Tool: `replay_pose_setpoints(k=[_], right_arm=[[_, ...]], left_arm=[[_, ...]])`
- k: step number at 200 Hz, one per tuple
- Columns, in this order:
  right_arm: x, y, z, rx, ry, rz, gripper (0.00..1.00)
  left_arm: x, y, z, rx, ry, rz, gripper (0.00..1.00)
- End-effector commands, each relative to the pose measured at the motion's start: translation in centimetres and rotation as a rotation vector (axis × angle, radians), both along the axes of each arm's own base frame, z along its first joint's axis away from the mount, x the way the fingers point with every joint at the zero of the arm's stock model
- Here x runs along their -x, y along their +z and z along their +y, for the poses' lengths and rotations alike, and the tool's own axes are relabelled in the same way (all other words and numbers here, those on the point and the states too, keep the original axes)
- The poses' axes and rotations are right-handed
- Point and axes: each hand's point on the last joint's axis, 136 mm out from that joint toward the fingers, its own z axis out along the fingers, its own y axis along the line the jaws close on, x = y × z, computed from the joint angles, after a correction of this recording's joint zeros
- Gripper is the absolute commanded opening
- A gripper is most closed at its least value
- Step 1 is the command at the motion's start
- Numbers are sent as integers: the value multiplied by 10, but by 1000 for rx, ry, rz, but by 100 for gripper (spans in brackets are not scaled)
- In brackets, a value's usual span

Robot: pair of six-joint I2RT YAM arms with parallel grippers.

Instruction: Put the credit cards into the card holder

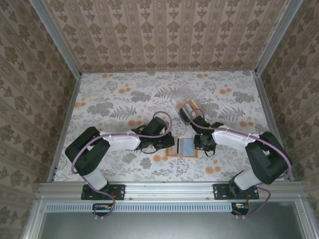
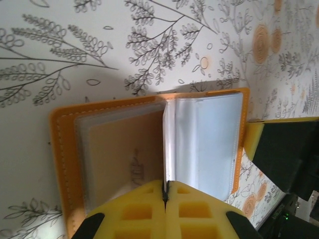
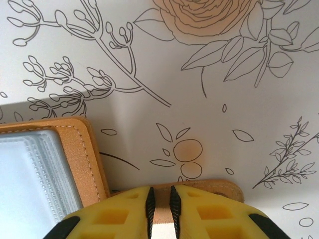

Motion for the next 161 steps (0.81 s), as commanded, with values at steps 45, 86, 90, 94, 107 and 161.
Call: replay_pose_setpoints(k=[45, 86, 90, 94, 107, 161], right_arm=[[22, -27, -5, -3, -26, 89, 23], [22, -29, -6, 1, -27, 91, 23], [22, -29, -6, 2, -27, 90, 23], [22, -29, -6, 2, -27, 91, 23], [21, -28, -5, 1, -28, 89, 23], [22, -29, -4, -9, -26, 90, 23]], left_arm=[[4, 12, 2, 90, 28, -106, 0], [5, 32, -8, 139, -19, -181, 0], [5, 32, -9, 143, -21, -183, 0], [5, 31, -9, 145, -20, -181, 0], [5, 25, -9, 130, -13, -168, 0], [5, 8, -14, 138, -2, -122, 0]])
